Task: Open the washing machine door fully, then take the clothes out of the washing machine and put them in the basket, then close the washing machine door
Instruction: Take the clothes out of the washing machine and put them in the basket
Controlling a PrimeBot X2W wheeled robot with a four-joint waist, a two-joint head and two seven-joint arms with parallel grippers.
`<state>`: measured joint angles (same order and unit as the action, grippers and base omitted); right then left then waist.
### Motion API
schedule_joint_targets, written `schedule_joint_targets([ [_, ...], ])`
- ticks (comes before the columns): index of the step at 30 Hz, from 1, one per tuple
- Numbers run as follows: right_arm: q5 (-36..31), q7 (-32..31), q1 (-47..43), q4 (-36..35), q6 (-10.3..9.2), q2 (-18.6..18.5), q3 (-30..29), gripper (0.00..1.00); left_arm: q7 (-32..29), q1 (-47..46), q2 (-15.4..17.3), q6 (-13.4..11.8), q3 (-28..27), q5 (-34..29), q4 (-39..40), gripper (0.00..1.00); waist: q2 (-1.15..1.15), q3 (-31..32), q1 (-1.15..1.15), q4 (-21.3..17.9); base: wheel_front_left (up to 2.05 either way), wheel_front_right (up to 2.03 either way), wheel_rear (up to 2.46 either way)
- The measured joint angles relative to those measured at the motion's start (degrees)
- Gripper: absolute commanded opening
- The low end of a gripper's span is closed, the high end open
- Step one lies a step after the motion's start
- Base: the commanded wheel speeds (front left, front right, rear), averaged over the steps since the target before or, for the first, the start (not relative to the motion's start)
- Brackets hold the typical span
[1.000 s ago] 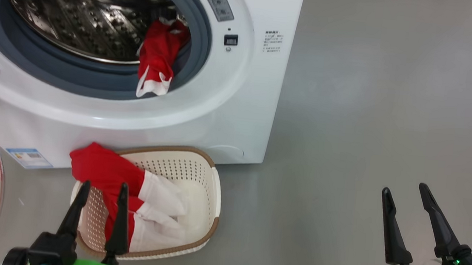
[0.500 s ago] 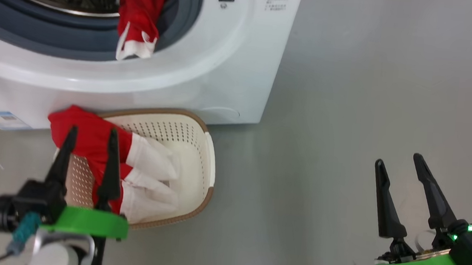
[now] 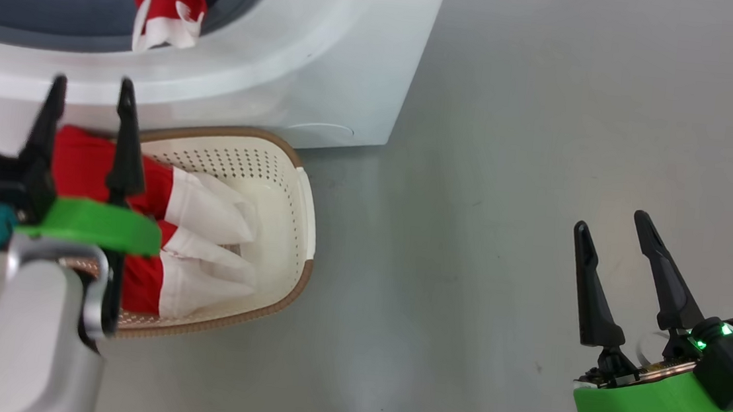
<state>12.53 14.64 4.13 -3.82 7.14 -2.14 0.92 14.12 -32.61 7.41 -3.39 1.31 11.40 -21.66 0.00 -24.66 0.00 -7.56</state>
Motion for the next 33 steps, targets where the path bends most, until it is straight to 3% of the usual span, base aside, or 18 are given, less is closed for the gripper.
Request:
schedule_joint_targets([
  [9,0.0,0.0,1.0,0.1,0.00,0.0,0.6,1.00,-0.5,-11.1,2.4,1.0,-0.1,0.0,-8.3,1.00,0.00,-2.2,0.00,-0.9,0.00,0.00,0.00],
  [19,0.0,0.0,2.9,0.4,0.00,0.0,2.2,1.00,-1.5,-22.4,2.6,3.9,-0.1,1.9,-18.0,1.00,0.00,-5.1,0.00,-1.4,0.00,0.00,0.00],
  [33,0.6,0.0,4.6,1.9,0.00,-0.1,5.0,1.00,-4.9,-34.7,4.2,4.9,1.2,2.1,-31.8,1.00,0.00,-7.6,0.00,-3.9,0.00,0.00,0.00],
])
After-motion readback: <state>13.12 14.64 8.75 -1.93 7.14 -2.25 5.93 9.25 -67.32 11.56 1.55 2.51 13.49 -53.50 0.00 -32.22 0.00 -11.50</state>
